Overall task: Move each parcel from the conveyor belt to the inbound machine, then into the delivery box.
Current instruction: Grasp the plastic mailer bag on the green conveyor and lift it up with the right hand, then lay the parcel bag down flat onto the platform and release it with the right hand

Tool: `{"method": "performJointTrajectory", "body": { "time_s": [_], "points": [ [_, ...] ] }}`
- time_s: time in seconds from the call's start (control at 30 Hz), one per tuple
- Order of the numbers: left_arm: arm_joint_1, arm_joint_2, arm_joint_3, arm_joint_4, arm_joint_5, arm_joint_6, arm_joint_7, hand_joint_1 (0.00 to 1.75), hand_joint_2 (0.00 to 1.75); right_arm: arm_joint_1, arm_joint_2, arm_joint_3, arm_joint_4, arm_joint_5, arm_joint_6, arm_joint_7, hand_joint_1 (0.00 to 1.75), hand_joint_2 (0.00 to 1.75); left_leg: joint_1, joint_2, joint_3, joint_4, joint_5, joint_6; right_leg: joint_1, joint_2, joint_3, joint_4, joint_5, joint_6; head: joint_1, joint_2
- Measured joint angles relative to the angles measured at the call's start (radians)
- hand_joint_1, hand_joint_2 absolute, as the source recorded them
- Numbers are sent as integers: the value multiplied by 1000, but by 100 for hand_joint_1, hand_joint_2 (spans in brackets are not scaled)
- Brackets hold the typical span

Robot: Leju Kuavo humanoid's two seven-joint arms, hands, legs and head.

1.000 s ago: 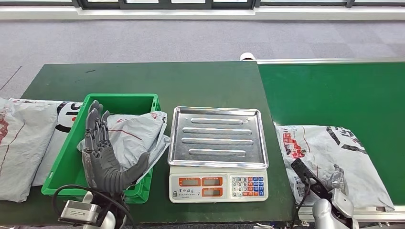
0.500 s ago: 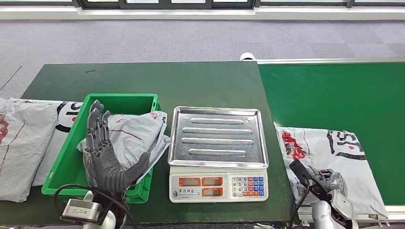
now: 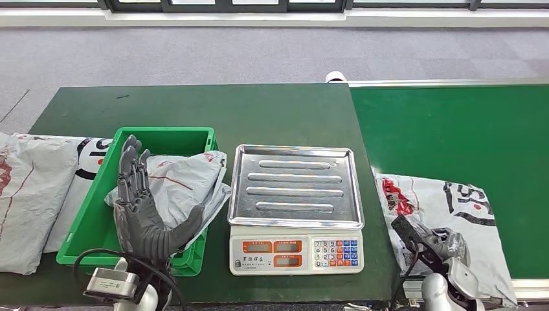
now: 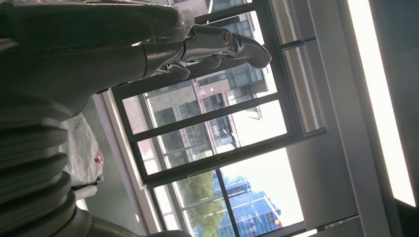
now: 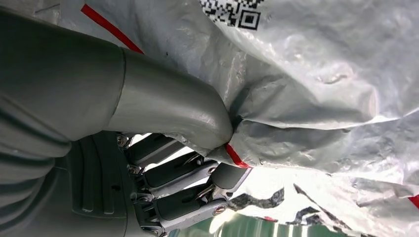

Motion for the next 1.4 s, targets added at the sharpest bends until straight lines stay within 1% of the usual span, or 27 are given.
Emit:
{"method": "performJointTrajectory", "body": {
  "time_s": [0.1,0.2,0.33,0.4,0.6,0.67,0.8,0.87,0.93,1.0,1.13,1.2,1.27,1.4],
  "points": [
    [1,0,0,-1,0,4,0,0,175,8,2,5,-37,0,-72,-3,175,175,0,0,0,0,0,0,0,0,0,0,0,0,0,0],
    [4,2,0,-5,4,8,-5,0,175,26,8,10,-129,-2,-195,-26,175,175,0,0,0,0,0,0,0,0,0,0,0,0,0,0],
    [8,3,0,-6,11,10,-14,0,175,71,24,14,-288,-8,-385,-92,175,175,0,-1,0,0,0,0,0,-1,0,0,0,0,0,0],
    [8,3,0,-6,13,10,-17,0,175,91,34,13,-352,-11,-439,-113,175,175,0,-1,0,0,0,0,0,0,0,0,-1,0,0,0],
    [7,3,0,-6,16,12,-18,0,175,126,51,13,-452,-16,-468,-133,175,175,0,0,0,0,-1,0,0,0,0,0,-1,0,0,0],
    [7,3,0,-6,18,12,-18,0,175,135,55,13,-472,-21,-507,-151,175,175,0,0,0,0,-1,0,0,0,0,0,-1,0,0,0],
    [5,3,0,-3,21,12,-18,0,175,163,72,13,-535,-39,-619,-204,175,175,0,0,0,0,-1,0,0,0,0,0,-1,0,0,0],
    [3,3,0,-2,21,12,-19,0,175,177,82,13,-567,-48,-641,-231,175,175,0,0,0,0,-1,0,0,0,0,0,-1,0,0,0],
    [1,3,0,-2,21,12,-19,0,175,186,96,12,-601,-58,-647,-269,175,175,0,0,0,0,-1,0,0,0,-1,0,-1,0,0,0],
    [0,3,0,-1,21,12,-19,0,175,189,116,5,-639,-71,-649,-333,175,175,0,0,0,0,-1,0,0,0,-1,0,-1,0,0,0],
    [-2,3,-1,0,26,12,-19,0,175,177,175,-26,-709,-102,-651,-519,175,175,0,0,0,0,-1,0,0,1,-1,0,-1,0,0,0],
    [-5,3,-2,2,30,12,-19,0,175,168,202,-33,-726,-98,-651,-585,175,175,0,1,0,0,-1,0,0,1,-1,0,-1,0,0,0],
    [-7,3,-4,3,33,12,-19,0,175,157,225,-33,-732,-81,-651,-602,175,175,0,1,0,0,0,0,0,1,0,0,-1,0,0,0],
    [-9,3,-5,5,34,14,-19,0,175,144,250,-21,-735,-54,-651,-589,175,175,0,1,0,0,0,0,0,0,0,0,-1,0,0,0]
  ]
}}
